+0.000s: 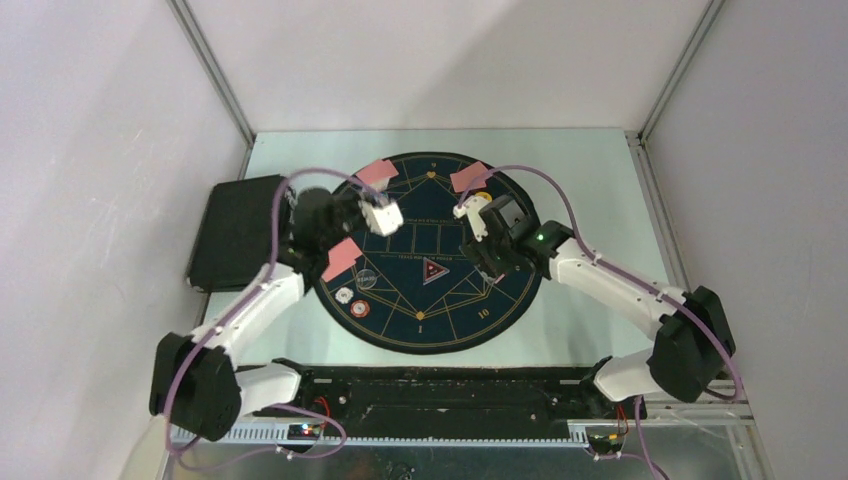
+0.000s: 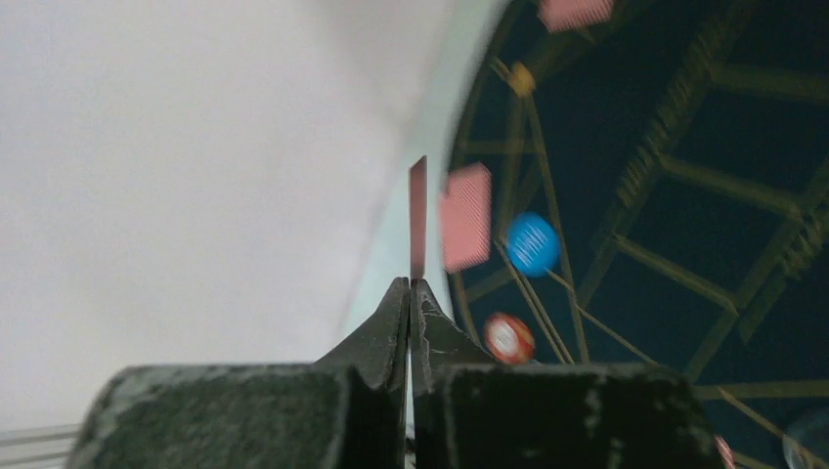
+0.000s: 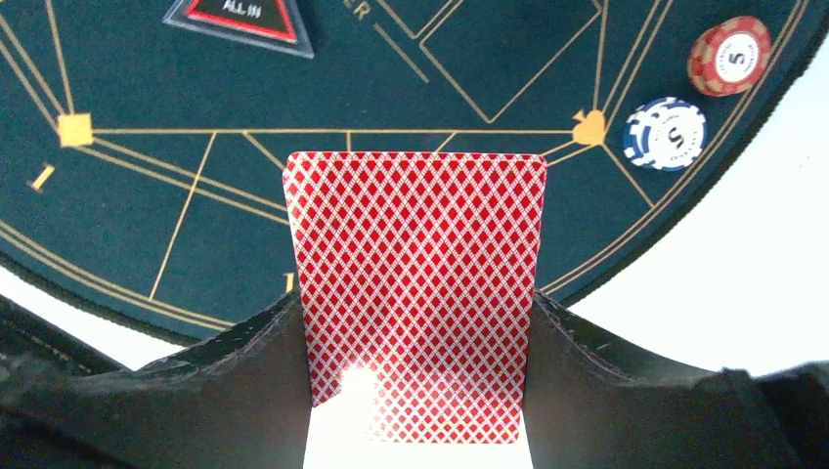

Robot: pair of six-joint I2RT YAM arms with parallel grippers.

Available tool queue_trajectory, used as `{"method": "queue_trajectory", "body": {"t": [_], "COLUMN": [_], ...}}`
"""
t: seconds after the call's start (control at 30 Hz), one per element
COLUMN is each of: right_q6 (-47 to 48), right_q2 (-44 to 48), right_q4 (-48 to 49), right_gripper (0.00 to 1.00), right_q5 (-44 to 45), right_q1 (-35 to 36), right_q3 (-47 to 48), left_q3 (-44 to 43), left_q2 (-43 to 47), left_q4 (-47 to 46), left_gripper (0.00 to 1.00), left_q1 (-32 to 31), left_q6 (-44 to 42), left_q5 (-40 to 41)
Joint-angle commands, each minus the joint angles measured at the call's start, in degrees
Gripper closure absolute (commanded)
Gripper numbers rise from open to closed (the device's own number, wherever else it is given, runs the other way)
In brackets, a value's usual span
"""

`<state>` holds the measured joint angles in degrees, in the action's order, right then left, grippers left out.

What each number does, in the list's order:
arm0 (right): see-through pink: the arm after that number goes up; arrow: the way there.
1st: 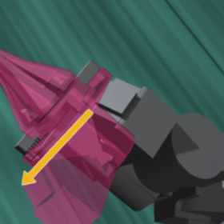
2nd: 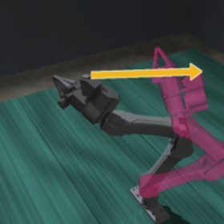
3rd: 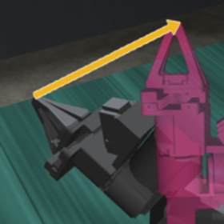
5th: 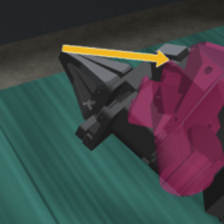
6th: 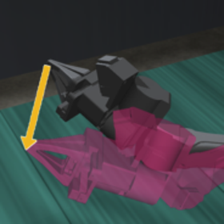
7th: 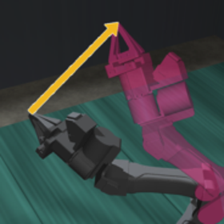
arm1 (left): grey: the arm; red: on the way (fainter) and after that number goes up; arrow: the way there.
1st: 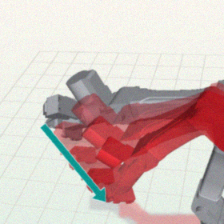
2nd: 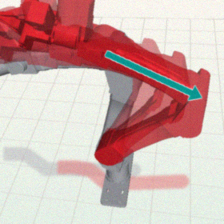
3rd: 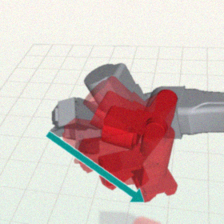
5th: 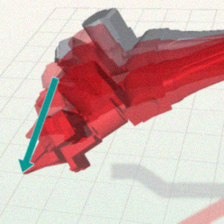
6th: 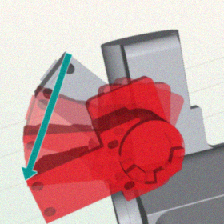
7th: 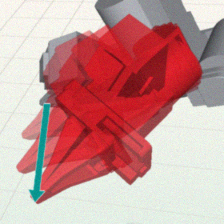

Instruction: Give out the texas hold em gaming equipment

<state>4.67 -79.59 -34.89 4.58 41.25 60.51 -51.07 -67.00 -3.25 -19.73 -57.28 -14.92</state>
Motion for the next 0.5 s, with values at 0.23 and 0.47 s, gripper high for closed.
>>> {"method": "queue_trajectory", "body": {"t": [0.23,0.47], "right_q6": [-1.44,-1.28], "right_q2": [-9.89,-13.16], "right_q4": [-8.87,-9.63], "right_gripper": [1.0,1.0], "right_q5": [5.21,5.15], "right_q1": [-2.55,-3.23], "right_q3": [12.26,15.14], "left_q3": [17.63,20.15], "left_q2": [-7.18,-14.34], "left_q4": [-21.65,-24.56], "left_gripper": [1.0,1.0], "left_q1": [5.26,5.49], "left_q6": [-19.25,-21.44], "left_q5": [-2.21,-5.66]}}
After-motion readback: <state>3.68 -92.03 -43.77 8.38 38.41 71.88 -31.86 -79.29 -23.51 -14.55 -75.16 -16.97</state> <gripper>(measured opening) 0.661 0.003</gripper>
